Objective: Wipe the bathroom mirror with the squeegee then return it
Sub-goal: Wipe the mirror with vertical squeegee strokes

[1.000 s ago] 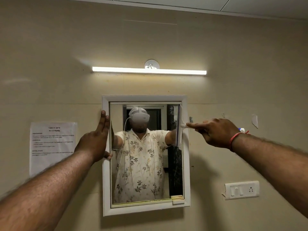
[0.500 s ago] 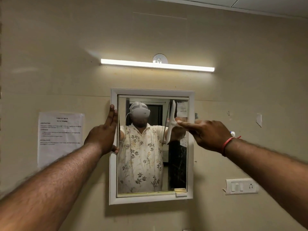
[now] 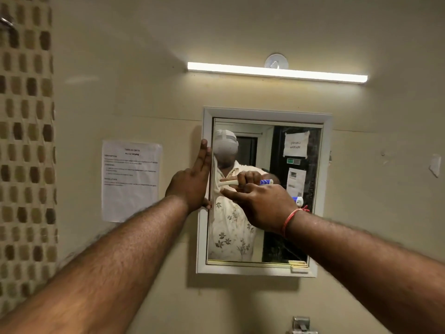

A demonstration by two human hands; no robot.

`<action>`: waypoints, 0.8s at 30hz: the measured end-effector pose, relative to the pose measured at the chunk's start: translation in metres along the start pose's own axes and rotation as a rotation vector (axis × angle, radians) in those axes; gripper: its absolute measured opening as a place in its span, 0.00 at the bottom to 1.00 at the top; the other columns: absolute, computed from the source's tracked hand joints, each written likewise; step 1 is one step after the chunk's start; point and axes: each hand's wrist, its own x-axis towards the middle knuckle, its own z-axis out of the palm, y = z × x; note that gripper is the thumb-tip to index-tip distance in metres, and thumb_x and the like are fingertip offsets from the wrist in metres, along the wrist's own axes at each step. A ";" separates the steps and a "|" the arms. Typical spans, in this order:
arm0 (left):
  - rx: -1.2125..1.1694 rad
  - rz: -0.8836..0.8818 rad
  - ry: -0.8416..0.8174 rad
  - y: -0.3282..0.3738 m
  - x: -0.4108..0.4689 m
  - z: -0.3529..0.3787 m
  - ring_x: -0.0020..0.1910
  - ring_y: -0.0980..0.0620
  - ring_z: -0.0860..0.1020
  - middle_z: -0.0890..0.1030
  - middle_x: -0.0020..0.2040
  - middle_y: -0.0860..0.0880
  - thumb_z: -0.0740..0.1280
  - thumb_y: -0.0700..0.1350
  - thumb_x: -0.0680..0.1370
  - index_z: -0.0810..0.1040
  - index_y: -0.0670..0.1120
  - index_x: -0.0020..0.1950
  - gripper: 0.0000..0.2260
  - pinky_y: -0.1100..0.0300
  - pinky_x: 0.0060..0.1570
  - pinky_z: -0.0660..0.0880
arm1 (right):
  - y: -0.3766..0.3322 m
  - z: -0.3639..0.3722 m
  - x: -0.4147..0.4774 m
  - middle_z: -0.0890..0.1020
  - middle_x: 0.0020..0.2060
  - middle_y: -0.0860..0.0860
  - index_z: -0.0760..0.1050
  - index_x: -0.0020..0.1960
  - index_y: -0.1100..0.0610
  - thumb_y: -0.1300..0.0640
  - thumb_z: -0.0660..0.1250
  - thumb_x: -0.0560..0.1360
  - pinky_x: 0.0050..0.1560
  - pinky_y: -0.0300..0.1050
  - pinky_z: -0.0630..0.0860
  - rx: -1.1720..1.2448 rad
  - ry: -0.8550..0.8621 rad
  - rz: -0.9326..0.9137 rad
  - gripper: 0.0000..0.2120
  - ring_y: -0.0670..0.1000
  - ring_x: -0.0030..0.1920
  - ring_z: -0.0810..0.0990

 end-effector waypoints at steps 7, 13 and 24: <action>-0.023 0.033 0.014 -0.007 -0.005 0.009 0.45 0.41 0.84 0.21 0.86 0.52 0.92 0.52 0.63 0.31 0.47 0.90 0.79 0.47 0.45 0.84 | -0.005 0.010 0.004 0.84 0.57 0.52 0.53 0.84 0.33 0.49 0.57 0.88 0.41 0.48 0.82 0.033 -0.057 0.032 0.28 0.54 0.48 0.85; -0.032 0.061 0.015 -0.010 -0.009 0.011 0.45 0.42 0.83 0.21 0.86 0.53 0.92 0.51 0.63 0.32 0.47 0.91 0.78 0.48 0.47 0.85 | -0.012 0.011 0.005 0.85 0.60 0.53 0.54 0.84 0.34 0.50 0.57 0.87 0.43 0.51 0.85 0.028 -0.055 0.054 0.29 0.56 0.51 0.86; -0.008 0.068 0.015 -0.012 -0.014 0.016 0.39 0.49 0.78 0.22 0.87 0.52 0.91 0.52 0.65 0.33 0.47 0.91 0.77 0.52 0.44 0.84 | -0.018 0.003 0.015 0.84 0.68 0.55 0.61 0.84 0.37 0.56 0.62 0.85 0.44 0.51 0.84 0.007 -0.110 0.066 0.31 0.59 0.60 0.86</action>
